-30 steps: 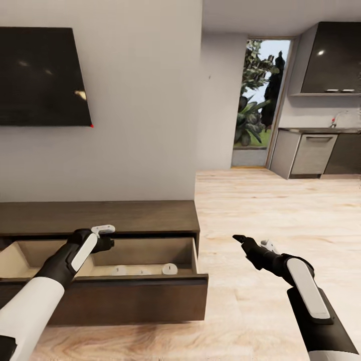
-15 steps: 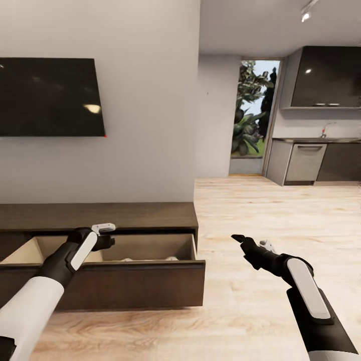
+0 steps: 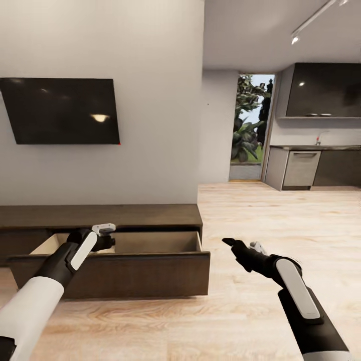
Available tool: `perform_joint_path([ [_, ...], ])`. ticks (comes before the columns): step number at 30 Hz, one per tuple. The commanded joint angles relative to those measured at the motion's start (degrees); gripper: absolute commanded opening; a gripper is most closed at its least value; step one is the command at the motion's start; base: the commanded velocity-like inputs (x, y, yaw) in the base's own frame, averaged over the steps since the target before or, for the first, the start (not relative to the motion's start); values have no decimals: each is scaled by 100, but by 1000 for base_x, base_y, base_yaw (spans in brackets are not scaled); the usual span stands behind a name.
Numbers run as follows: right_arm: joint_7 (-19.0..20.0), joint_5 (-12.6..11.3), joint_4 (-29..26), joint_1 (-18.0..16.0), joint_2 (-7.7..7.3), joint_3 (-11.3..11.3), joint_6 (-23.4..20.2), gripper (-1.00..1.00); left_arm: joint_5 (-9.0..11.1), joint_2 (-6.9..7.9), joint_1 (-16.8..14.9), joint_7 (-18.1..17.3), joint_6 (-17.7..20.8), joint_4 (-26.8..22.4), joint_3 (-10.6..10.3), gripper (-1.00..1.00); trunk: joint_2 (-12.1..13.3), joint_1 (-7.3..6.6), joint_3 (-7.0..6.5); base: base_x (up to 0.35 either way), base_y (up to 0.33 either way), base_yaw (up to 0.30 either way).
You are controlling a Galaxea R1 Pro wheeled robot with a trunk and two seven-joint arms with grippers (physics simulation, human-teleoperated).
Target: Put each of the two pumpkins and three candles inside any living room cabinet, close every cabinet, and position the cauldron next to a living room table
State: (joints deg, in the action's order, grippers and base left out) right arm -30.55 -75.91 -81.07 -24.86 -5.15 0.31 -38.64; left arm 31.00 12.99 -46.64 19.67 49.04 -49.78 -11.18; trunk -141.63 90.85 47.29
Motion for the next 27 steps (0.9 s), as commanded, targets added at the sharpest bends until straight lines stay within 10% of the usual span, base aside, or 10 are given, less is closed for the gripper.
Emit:
perform_joint_path([
  [1,-61,-45,-2,-8,-1,128,7,100,63,7,-3,51,9,-6,-25,100,38,-27,-12,-332,158,0],
  [12,-66,933,1241,-187,278,1646,665,100,25,3,35,61,-57,-4,-69,100,479,-269,-209,-290,138,0],
  [15,-71,1656,1411,-218,499,1879,798,100,16,2,54,65,-71,-2,-79,100,600,-335,-263,-76,35,0],
  [16,-104,2536,1648,-233,837,2028,1076,100,6,-2,67,74,-82,50,-96,100,640,-357,-281,-16,7,0],
  [27,-117,2971,2630,-239,1001,2748,1937,100,-25,-47,450,73,-959,149,-113,100,1081,-598,-478,-4,2,0],
])
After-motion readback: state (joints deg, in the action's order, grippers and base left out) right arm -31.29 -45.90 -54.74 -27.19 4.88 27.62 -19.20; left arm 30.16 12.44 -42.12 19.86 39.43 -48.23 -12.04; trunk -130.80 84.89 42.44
